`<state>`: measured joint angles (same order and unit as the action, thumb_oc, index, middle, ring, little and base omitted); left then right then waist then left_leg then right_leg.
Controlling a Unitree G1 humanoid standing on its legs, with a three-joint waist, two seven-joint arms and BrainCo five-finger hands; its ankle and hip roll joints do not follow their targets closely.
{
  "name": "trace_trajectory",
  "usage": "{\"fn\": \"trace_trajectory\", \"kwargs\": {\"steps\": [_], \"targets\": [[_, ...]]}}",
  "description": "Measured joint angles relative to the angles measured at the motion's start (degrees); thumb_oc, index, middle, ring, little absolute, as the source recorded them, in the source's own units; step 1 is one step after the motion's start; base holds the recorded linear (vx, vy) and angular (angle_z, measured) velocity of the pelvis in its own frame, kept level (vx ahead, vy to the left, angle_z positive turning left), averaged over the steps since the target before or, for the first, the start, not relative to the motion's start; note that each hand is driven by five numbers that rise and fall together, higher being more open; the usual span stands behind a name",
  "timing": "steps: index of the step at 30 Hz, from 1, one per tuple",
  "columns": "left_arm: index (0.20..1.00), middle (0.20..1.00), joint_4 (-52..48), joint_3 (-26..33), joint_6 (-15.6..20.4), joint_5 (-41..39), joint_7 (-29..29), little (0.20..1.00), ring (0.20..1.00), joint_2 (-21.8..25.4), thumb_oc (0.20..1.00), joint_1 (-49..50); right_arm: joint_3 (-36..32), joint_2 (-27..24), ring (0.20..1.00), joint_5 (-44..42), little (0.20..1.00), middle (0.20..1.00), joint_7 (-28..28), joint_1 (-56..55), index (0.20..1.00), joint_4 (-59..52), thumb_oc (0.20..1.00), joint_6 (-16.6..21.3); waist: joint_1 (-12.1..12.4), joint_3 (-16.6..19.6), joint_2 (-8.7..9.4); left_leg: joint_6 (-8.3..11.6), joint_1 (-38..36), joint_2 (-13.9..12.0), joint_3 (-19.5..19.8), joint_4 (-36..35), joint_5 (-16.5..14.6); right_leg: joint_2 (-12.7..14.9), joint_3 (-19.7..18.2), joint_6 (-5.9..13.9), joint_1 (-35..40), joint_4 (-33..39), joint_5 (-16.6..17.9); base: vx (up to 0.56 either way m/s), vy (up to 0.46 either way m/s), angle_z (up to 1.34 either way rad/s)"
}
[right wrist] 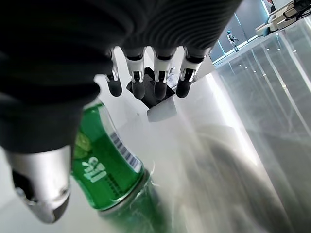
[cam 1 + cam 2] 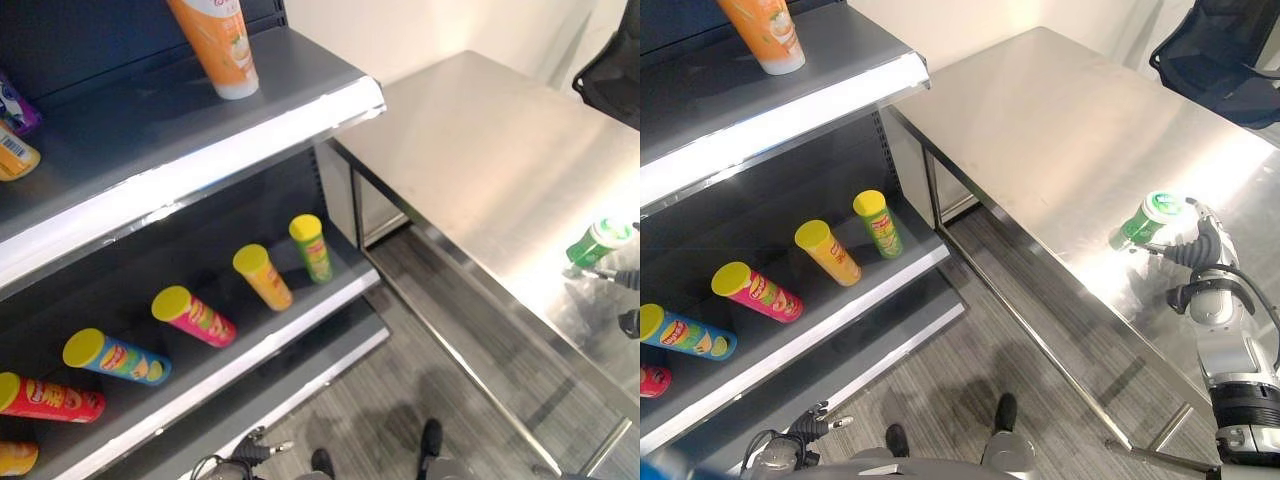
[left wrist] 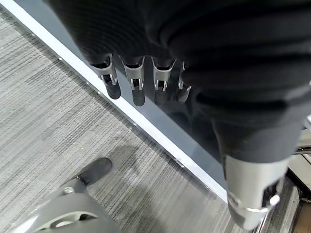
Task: Put the goods on the table back onto the shelves and tidy them up.
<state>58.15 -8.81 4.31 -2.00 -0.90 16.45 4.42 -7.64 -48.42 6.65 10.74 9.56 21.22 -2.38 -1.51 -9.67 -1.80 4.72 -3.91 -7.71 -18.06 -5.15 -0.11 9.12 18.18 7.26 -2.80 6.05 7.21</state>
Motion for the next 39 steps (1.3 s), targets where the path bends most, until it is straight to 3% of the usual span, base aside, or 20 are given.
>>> {"fn": "trace_trajectory", "kwargs": {"steps": [20,21,22,23,39], "targets": [[1.000,1.000,0.04,0.03,-0.03,-0.02,-0.05,1.000,1.000,0.00,1.000,-0.10,2.14,0.00,1.000,0.12,1.000,1.000,0.77,5.00,1.000,0.10,1.000,-0.11,0.30,-0.75,-1.72,-0.22,0.63,-0.05,2.16,0.23,0.16,0.17,2.13,-0.32,0.94,0.00,0.22,0.01,-0.012,0.05],[1.000,1.000,0.03,0.03,-0.02,-0.02,-0.06,1.000,1.000,-0.01,1.000,-0.13,2.26,0.00,0.890,0.12,0.890,0.890,0.84,5.11,0.890,0.10,0.890,-0.11,0.29,-0.74,-1.81,-0.22,0.67,-0.05,2.28,0.23,0.18,0.17,2.22,-0.32,0.95,0.00,0.22,0.01,-0.012,0.07],[1.000,1.000,0.04,0.03,-0.02,-0.03,-0.07,1.000,1.000,-0.01,1.000,-0.09,2.43,0.00,0.398,0.12,0.398,0.398,1.13,5.12,0.398,0.10,0.398,-0.10,0.33,-0.72,-1.90,-0.21,0.72,-0.06,2.52,0.23,0.21,0.16,2.44,-0.31,1.04,0.00,0.19,0.01,-0.014,0.06],[1.000,1.000,0.04,0.03,-0.02,-0.03,-0.07,1.000,1.000,-0.01,1.000,-0.05,2.46,0.00,0.200,0.12,0.200,0.200,1.38,5.18,0.200,0.10,0.200,-0.10,0.34,-0.72,-1.90,-0.21,0.72,-0.06,2.57,0.23,0.21,0.15,2.48,-0.31,1.07,0.00,0.18,0.01,-0.017,0.05],[1.000,1.000,-0.01,0.22,-0.06,-0.06,-0.11,1.000,1.000,-0.01,1.000,0.38,3.28,-0.02,0.200,0.03,0.200,0.200,1.16,4.61,0.200,-2.40,0.200,0.03,0.26,-0.71,-1.89,-0.18,0.06,-0.05,3.27,0.23,0.35,0.07,3.27,-0.25,2.21,0.00,0.10,0.00,-0.006,0.02]]}}
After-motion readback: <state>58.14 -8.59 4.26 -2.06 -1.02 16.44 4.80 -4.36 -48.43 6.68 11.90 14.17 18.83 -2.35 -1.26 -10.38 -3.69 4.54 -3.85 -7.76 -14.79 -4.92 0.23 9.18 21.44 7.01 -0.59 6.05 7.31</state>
